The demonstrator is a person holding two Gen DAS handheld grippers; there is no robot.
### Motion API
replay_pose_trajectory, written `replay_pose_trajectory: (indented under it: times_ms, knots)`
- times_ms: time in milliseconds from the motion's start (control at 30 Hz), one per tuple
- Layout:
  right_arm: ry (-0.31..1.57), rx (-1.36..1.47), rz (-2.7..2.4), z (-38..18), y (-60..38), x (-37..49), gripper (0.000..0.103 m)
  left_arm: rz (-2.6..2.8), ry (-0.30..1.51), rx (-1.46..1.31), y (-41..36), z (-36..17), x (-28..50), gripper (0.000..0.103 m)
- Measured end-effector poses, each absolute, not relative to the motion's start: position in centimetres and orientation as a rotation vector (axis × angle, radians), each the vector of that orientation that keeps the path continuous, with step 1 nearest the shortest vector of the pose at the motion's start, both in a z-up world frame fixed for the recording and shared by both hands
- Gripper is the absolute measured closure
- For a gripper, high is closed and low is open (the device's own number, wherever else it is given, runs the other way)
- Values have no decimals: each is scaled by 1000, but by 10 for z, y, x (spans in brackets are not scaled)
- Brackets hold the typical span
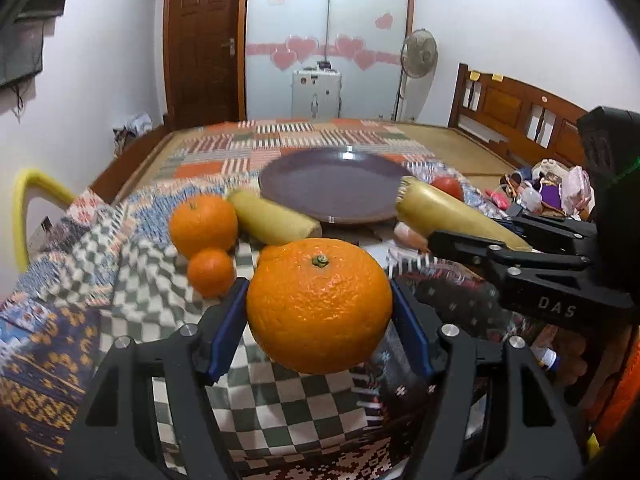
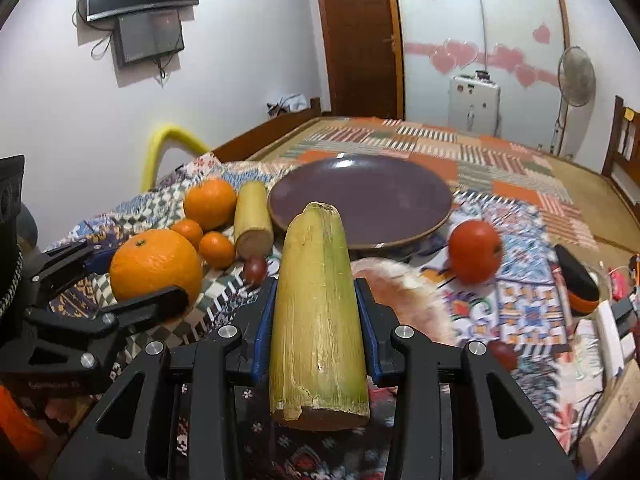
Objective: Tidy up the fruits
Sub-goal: 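Lift the large orange with the left gripper while the right gripper lifts the yellow stalk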
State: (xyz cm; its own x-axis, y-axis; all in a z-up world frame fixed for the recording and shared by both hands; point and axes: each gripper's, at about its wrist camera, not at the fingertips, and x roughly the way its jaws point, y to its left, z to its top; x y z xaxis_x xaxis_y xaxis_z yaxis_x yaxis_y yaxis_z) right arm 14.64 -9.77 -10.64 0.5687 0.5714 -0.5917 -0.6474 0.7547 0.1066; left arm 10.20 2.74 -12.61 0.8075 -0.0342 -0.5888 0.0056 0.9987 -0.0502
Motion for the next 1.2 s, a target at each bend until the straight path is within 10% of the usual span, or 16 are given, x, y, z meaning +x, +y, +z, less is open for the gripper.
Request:
replay_pose_trajectory:
  times_ms: [1200]
  knots:
    - [397, -90, 566, -36, -108, 205, 69, 42, 524, -3, 49, -54, 219, 34]
